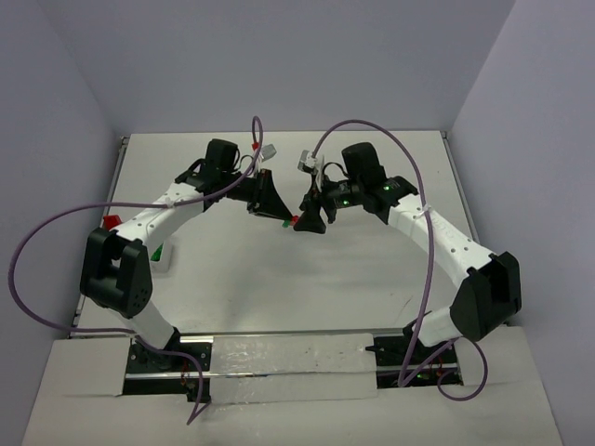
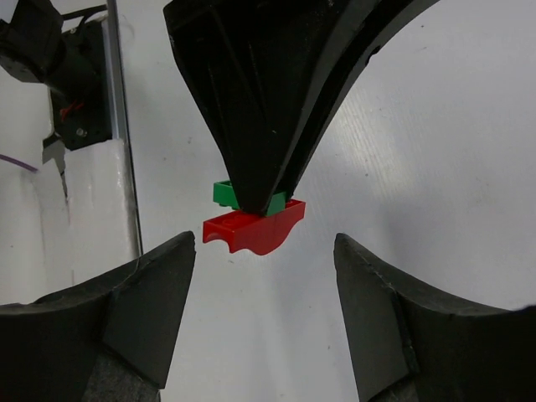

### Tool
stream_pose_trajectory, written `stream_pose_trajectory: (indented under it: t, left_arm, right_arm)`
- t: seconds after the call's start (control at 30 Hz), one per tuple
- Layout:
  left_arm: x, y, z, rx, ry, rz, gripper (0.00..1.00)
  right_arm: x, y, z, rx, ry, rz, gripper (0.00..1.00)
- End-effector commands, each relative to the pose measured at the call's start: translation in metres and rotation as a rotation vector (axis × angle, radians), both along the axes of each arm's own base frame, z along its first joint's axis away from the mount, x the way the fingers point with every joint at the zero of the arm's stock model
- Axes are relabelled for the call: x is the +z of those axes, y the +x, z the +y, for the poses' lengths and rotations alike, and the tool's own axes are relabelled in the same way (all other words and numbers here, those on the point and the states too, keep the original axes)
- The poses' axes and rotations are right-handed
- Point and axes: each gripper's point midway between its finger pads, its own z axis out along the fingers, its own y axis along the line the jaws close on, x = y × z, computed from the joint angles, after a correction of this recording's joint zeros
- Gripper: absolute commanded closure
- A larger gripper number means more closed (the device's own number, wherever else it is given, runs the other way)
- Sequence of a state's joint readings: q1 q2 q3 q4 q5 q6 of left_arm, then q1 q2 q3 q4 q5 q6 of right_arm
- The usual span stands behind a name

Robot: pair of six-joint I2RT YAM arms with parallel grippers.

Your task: Sort the legos into containers by color

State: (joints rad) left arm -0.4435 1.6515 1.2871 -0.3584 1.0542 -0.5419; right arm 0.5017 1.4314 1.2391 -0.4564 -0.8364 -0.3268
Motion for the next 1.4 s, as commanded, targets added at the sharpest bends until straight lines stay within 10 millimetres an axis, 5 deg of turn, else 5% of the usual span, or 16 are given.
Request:
stream_pose_trajectory:
  t: [0.0, 0.5, 0.97, 1.1, 1.37]
  left_arm:
    - [0.027, -0.009, 0.0, -0.043, -0.089, -0.042, 1.0]
    - [0.016, 0.002, -0.001, 0.009, -0.04, -0.03, 1.0]
    - [0.003, 0.008, -0.004, 0.07, -0.04, 0.091, 1.0]
    - [-0.002, 0.015, 0.0, 0.097, -0.033, 0.112, 1.0]
    - [-0.011, 0.048, 0.039, 0.232, -0.088, 0.211, 1.0]
  right_arm:
    - [0.012, 0.004, 0.006, 0.018, -0.017, -0.076, 0.29]
    - [0.011, 0.019, 0.012, -0.094, -0.095, -0.164, 0.55]
    - [0.014, 0.027, 0.017, -0.161, -0.108, -0.198, 0.99]
    - [0.011, 0.028, 0.018, -0.166, -0.117, -0.201, 1.0]
    - [-0.011, 0.031, 0.016, -0.189, -0.149, -0.185, 1.0]
